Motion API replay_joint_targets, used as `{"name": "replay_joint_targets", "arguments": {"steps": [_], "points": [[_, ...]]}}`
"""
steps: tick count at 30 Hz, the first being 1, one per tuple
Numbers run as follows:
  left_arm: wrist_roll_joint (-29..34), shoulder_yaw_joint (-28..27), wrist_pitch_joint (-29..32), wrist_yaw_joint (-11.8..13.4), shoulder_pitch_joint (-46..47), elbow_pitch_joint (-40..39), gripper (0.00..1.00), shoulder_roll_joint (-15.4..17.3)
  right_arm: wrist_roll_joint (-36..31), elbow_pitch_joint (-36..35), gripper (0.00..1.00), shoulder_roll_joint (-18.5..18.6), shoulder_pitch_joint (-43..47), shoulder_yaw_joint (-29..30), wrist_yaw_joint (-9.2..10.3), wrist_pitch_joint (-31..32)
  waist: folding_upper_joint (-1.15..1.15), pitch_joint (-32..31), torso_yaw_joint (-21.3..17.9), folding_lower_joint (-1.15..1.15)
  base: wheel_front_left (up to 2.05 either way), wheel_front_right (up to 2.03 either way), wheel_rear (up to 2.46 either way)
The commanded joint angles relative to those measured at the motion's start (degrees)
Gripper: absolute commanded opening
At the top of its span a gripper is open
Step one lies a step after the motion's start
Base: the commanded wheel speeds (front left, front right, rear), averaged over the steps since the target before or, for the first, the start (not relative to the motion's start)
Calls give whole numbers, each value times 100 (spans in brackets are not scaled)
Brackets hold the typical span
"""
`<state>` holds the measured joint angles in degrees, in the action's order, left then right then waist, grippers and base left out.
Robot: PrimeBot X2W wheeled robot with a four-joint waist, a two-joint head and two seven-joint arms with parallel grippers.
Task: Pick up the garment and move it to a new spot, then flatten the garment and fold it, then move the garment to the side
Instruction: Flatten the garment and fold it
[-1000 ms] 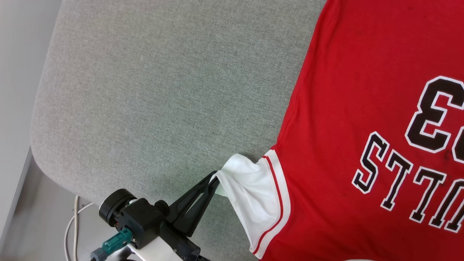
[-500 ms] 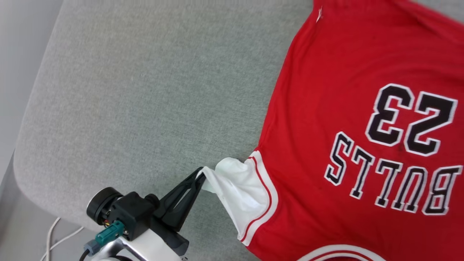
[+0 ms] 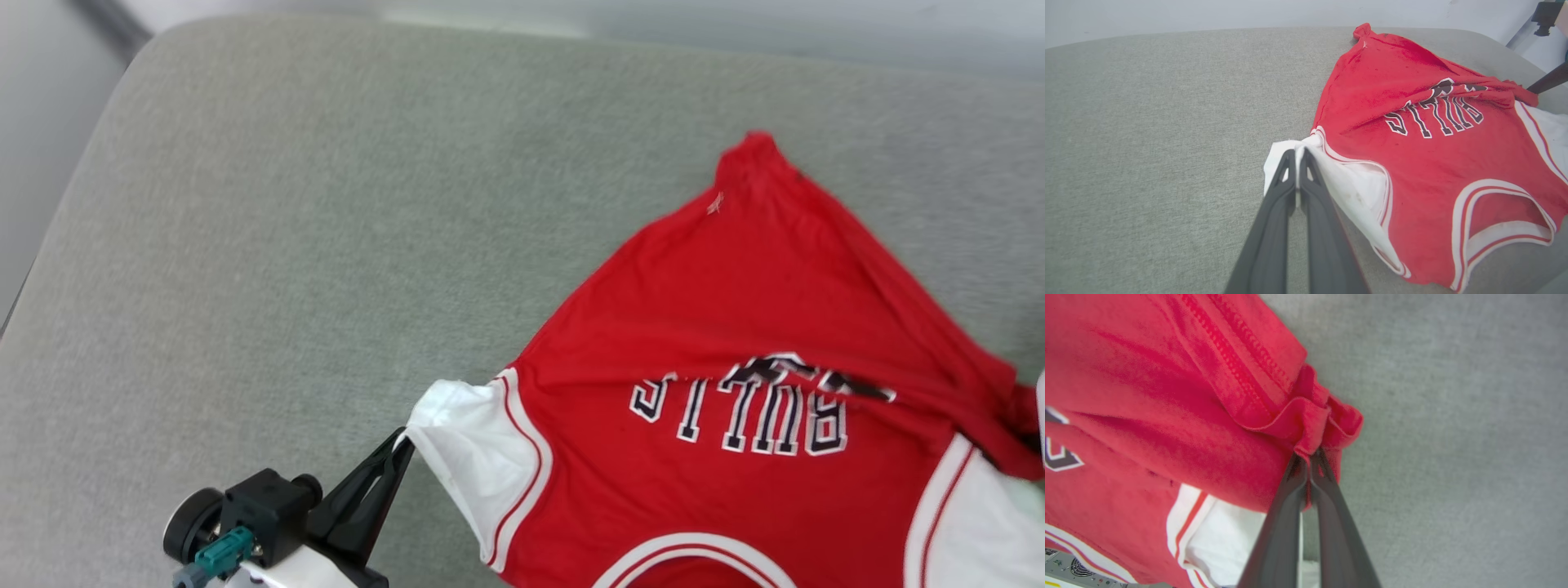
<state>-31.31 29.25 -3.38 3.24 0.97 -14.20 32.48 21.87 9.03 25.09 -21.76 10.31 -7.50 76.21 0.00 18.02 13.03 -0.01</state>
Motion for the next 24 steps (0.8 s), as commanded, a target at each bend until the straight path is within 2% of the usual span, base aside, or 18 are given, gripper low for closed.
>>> {"name": "replay_joint_targets", "arguments": {"steps": [1, 15, 24], "points": [[-43, -29, -51, 53, -116, 55, 0, 0, 115, -71, 0, -15, 370, 0, 2, -39, 0, -463, -424, 1, 0, 0, 0], [-254, -160, -312, 301, -421, 400, 0, -156, 776, -930, 0, -322, 2218, 422, 2, -426, 0, -1059, -986, 1, 0, 0, 0], [-258, -130, -368, 322, -418, 492, 0, -185, 787, -980, 0, -523, 2752, 492, 2, -628, 0, -1142, -1099, 1, 0, 0, 0]]}}
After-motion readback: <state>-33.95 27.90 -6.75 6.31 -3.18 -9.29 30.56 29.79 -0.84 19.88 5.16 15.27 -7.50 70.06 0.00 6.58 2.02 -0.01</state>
